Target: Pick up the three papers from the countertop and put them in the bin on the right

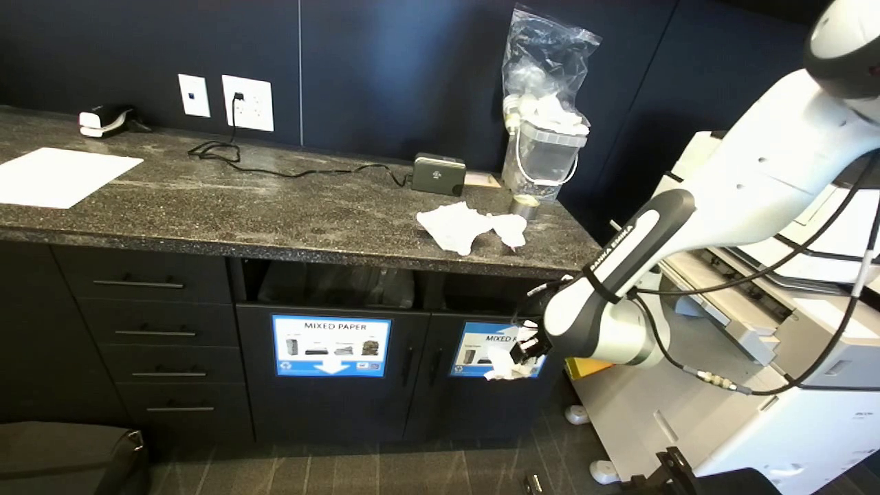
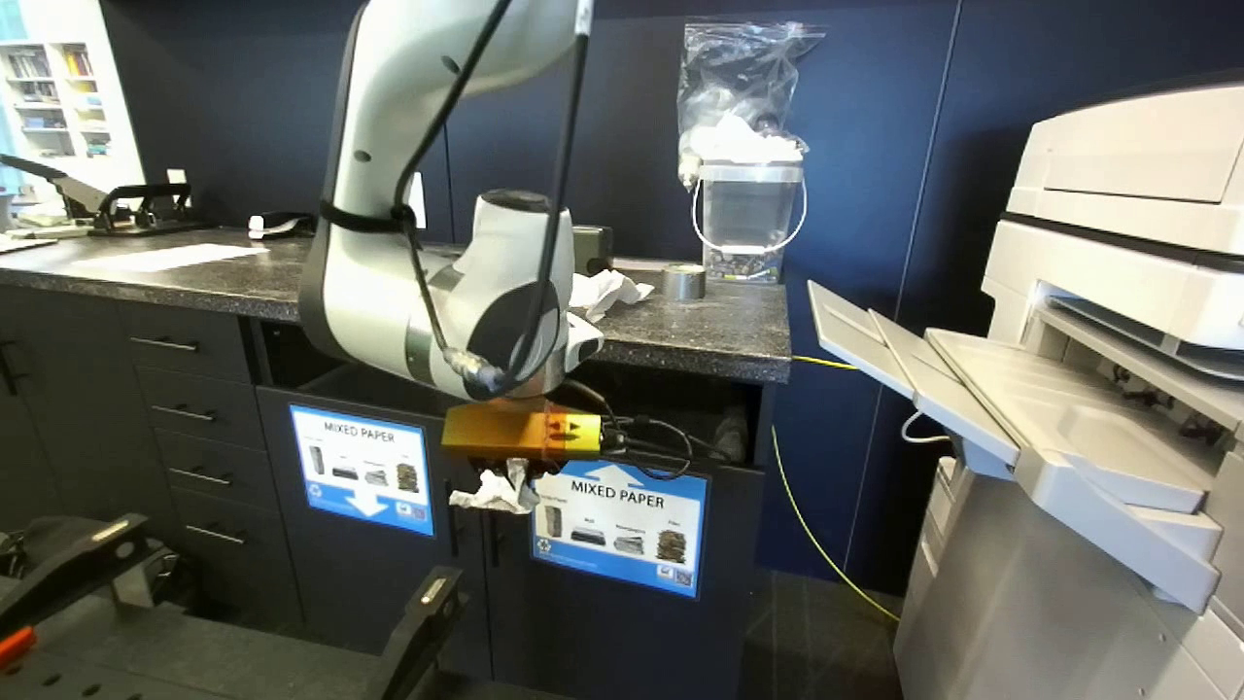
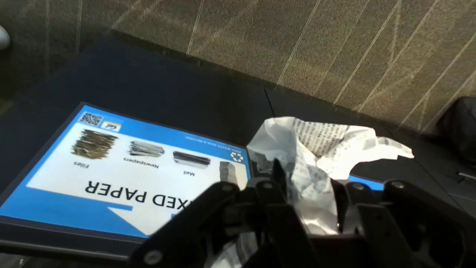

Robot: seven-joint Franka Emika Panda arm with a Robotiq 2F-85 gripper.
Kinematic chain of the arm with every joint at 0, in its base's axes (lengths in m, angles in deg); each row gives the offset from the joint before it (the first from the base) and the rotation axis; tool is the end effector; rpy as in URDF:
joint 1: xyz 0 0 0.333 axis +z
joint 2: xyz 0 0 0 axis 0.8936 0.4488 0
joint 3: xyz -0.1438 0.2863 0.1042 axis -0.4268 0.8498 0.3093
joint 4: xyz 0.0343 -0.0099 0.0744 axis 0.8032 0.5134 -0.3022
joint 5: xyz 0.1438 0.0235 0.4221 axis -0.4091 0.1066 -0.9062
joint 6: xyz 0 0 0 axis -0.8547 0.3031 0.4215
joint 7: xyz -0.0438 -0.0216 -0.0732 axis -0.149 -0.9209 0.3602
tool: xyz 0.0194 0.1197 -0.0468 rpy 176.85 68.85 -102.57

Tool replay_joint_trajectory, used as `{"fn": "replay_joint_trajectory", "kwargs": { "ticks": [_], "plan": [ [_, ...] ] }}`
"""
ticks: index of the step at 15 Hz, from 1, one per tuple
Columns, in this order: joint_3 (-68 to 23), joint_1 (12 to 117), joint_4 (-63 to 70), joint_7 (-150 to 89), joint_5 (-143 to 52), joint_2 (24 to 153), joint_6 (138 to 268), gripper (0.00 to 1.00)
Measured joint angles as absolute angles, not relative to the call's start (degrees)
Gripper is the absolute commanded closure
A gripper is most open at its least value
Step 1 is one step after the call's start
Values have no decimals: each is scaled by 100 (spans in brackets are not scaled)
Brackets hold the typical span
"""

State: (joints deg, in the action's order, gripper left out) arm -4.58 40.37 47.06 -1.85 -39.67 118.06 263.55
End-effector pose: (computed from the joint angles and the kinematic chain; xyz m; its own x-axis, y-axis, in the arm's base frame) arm 0.4892 -0.0300 -0.0260 0.9055 0.2948 0.3053 0.3264 -0.9435 -0.0571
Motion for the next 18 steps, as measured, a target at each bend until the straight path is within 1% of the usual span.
{"fn": "replay_joint_trajectory", "kwargs": {
  "ticks": [5,9,13,18],
  "plan": [
    [-470,3742,3849,-608,-2808,12962,27538,90],
    [-506,3744,3102,-1111,-2462,13619,28332,90],
    [-632,3968,2420,-1578,-2461,14042,28922,89],
    [-806,4264,1749,-2203,-2462,14249,29330,89]
  ]
}}
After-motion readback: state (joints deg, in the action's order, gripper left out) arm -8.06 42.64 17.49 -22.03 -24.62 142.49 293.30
